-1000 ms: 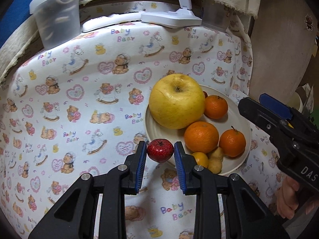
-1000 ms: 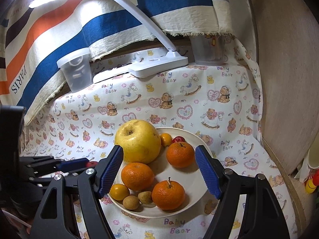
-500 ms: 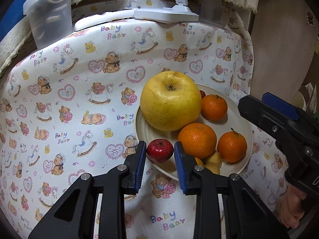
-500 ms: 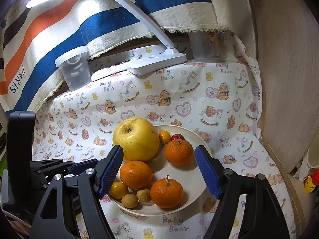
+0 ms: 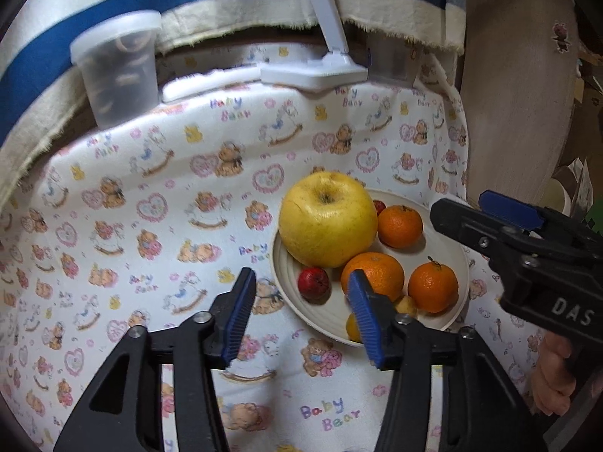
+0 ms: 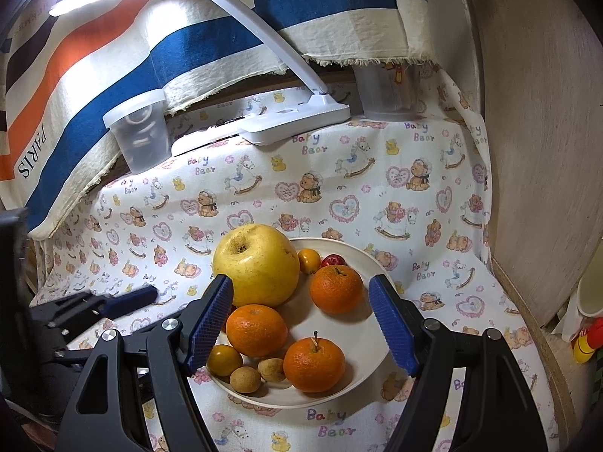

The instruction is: Organize fruits

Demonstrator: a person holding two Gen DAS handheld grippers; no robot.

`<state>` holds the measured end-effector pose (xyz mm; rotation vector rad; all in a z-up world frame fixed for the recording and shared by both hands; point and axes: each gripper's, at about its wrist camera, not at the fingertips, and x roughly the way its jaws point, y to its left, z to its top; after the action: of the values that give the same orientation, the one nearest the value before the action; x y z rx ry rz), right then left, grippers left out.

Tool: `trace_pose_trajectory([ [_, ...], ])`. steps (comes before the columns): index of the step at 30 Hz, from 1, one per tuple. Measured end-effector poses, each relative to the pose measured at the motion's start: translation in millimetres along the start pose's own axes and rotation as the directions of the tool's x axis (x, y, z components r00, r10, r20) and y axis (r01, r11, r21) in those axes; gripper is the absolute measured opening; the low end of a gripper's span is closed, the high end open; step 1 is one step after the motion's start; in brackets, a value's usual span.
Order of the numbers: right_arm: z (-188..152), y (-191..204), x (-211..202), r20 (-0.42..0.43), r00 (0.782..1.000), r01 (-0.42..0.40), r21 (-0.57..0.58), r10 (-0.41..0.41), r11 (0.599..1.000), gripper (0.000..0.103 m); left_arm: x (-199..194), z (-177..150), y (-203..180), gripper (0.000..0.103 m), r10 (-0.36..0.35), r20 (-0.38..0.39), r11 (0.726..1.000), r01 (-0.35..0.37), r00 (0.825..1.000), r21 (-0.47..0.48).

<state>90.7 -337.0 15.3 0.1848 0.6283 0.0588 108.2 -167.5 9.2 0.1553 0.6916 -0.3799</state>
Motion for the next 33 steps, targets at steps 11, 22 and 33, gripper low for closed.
trace_pose_trajectory([
  [11, 10, -15, -23, 0.121, 0.991, 0.054, 0.042, -0.059, 0.998, 0.087, -56, -5, 27, 0.102, 0.073, 0.283, 0.997, -0.074, 0.956, -0.006],
  [22, 4, -3, -19, 0.175, 0.973, 0.156, -0.032, -0.148, 0.987, 0.088, -66, -21, 54, 0.102, 0.113, 0.393, 0.993, -0.094, 0.912, -0.067],
  [33, -22, 30, -21, 0.301, 0.948, 0.147, -0.129, -0.102, 0.981, 0.102, -52, -33, 53, 0.102, 0.096, 0.38, 0.995, -0.088, 0.92, -0.039],
])
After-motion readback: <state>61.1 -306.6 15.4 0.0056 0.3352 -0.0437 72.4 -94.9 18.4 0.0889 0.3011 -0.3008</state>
